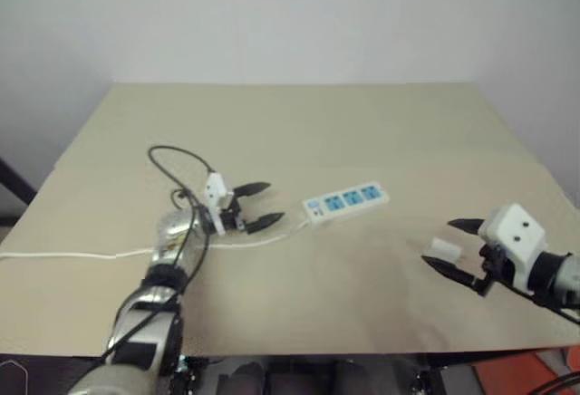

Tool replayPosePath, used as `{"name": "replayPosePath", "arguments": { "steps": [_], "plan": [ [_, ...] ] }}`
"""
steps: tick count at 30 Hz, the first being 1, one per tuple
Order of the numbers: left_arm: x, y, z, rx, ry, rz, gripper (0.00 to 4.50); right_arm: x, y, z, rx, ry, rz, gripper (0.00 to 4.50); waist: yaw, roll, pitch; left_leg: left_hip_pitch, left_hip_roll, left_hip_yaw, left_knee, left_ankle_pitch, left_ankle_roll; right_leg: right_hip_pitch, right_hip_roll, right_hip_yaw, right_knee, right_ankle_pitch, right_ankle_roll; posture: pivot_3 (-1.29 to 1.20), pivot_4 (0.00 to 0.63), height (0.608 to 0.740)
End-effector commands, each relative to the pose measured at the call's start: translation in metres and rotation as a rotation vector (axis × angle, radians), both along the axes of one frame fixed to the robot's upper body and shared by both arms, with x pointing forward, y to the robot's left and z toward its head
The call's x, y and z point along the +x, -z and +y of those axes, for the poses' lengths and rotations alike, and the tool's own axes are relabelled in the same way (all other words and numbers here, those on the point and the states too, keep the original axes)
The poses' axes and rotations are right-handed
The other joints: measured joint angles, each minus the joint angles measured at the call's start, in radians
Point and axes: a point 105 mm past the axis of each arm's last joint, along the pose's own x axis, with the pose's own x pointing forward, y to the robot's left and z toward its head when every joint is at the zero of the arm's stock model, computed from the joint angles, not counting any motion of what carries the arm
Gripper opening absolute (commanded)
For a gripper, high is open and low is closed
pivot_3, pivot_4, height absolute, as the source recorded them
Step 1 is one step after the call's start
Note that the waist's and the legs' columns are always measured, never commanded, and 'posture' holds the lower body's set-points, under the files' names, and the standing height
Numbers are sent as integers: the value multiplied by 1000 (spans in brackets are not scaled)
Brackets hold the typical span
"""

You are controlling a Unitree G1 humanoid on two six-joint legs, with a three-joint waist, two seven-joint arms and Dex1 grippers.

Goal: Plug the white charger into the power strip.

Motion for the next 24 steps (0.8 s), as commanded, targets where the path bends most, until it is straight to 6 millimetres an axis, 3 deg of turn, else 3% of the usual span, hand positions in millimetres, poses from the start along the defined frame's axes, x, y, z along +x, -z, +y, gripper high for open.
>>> {"name": "replayPosePath", "arguments": {
  "steps": [1,6,20,24],
  "plan": [
    [2,-11,-15,0,78,-30,4473,-3,-10,16,13,-24,-51,4500,1,0,0,0,0,0,1,0,1,0,0,0,0,0,0,0,150,740],
    [1,-13,-31,6,149,-5,4473,-6,-8,24,25,-9,-59,4500,1,0,0,1,0,0,1,-1,1,1,0,0,1,0,0,0,150,740],
    [9,8,-67,115,57,14,4473,-5,-12,23,42,63,-96,4500,3,0,0,1,0,0,2,-1,1,1,1,0,1,0,1,0,150,740],
    [14,5,-72,80,2,26,4473,-6,-12,23,43,70,-100,4500,3,0,0,1,0,0,2,-1,1,1,1,0,1,0,1,0,150,740]
  ]
}}
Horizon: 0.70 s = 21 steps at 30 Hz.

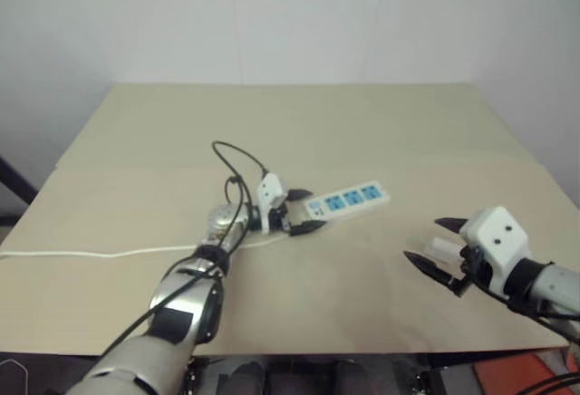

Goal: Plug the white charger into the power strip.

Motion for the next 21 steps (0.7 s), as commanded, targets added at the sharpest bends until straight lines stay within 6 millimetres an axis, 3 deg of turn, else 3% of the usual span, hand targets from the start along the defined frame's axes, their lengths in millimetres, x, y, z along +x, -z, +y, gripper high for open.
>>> {"name": "replayPosePath", "arguments": {
  "steps": [1,11,21],
  "plan": [
    [8,-16,-6,-23,-39,-48,4473,-2,-9,1,-14,4,-44,4500,0,0,0,0,0,0,0,0,0,0,0,0,0,0,0,0,150,740],
    [3,11,-9,128,-24,-13,4473,0,-9,0,-18,21,-44,4500,0,0,0,0,0,0,0,0,0,0,0,0,0,0,0,0,150,740],
    [6,10,-10,78,-67,9,4473,1,-8,0,-20,27,-45,4500,0,0,0,0,0,0,0,0,0,0,0,0,0,0,0,0,150,740]
  ]
}}
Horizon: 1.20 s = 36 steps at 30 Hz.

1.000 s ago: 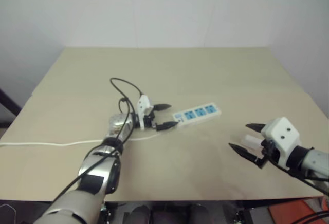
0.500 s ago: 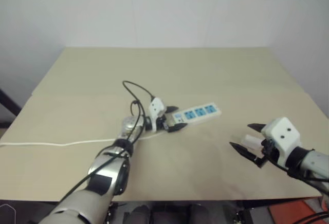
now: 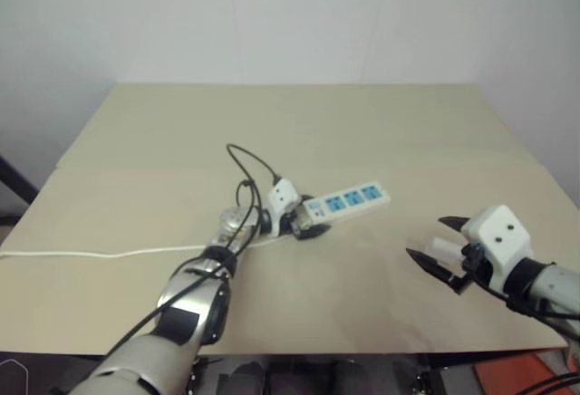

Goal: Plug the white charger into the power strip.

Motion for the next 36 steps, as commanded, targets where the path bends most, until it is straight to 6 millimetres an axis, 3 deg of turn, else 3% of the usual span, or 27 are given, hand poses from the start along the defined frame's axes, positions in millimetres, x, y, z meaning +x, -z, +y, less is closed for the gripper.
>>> {"name": "replayPosePath", "arguments": {
  "steps": [1,6,12,17,20,28,36],
  "plan": [
    [1,-2,-1,-26,-9,3,4473,-1,-7,3,-19,-5,-34,4500,0,0,0,0,0,0,0,0,0,0,0,0,0,0,0,0,150,740],
    [2,9,1,46,-51,-6,3286,1,-9,3,-18,-10,-38,4500,0,0,0,0,0,0,0,0,0,0,0,0,0,0,0,0,150,740],
    [0,8,5,31,-31,-8,3289,1,-7,3,-38,-7,-24,4500,-1,0,-1,2,0,0,0,0,0,2,0,0,1,0,0,0,150,740],
    [-11,2,24,32,97,-39,3289,0,-8,4,-81,-41,11,4500,-12,0,-1,2,0,0,0,0,0,1,0,1,1,0,0,0,150,740],
    [-21,-4,46,-6,177,-39,3289,4,-10,2,-101,-75,152,4500,-24,0,-1,2,1,1,0,0,0,0,0,1,1,0,0,0,150,740],
    [-55,-3,91,67,347,-70,3289,32,-24,1,-334,-167,334,4500,-31,1,-1,1,3,1,-1,0,0,-2,1,1,1,1,-1,0,150,740],
    [-73,-15,91,3,380,-70,3289,70,-11,2,-502,-181,502,4500,-22,1,-1,-4,3,1,1,0,0,-7,1,1,0,1,-1,0,150,740]
  ]
}}
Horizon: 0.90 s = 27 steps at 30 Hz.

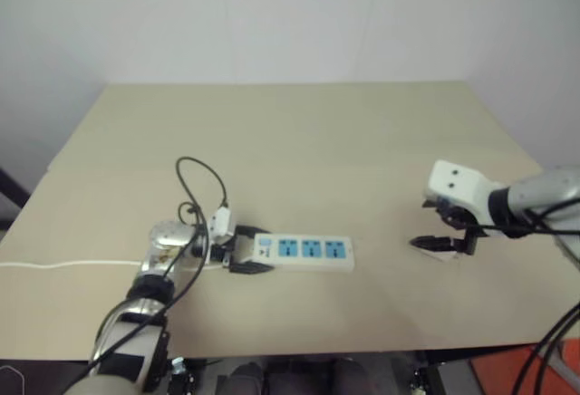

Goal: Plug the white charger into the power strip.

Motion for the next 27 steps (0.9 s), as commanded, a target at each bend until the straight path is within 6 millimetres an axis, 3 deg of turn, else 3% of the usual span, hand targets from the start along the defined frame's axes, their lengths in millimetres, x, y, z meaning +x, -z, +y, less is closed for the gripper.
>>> {"name": "replayPosePath", "arguments": {
  "steps": [1,15,27],
  "plan": [
    [0,-22,-10,-87,11,-52,3289,10,3,-7,-95,13,51,4500,1,0,0,-1,0,0,0,0,0,-1,0,0,0,0,0,0,150,740],
    [-16,-7,-14,-59,12,-20,3289,22,23,-20,-221,80,198,4500,-1,0,0,-6,-1,2,0,5,-8,-10,0,2,4,0,0,0,150,740],
    [-12,-15,-13,-81,6,-25,3289,23,36,-28,-213,129,233,4500,-2,0,0,-8,-1,2,1,5,-9,-12,0,3,4,0,-1,0,150,740]
  ]
}}
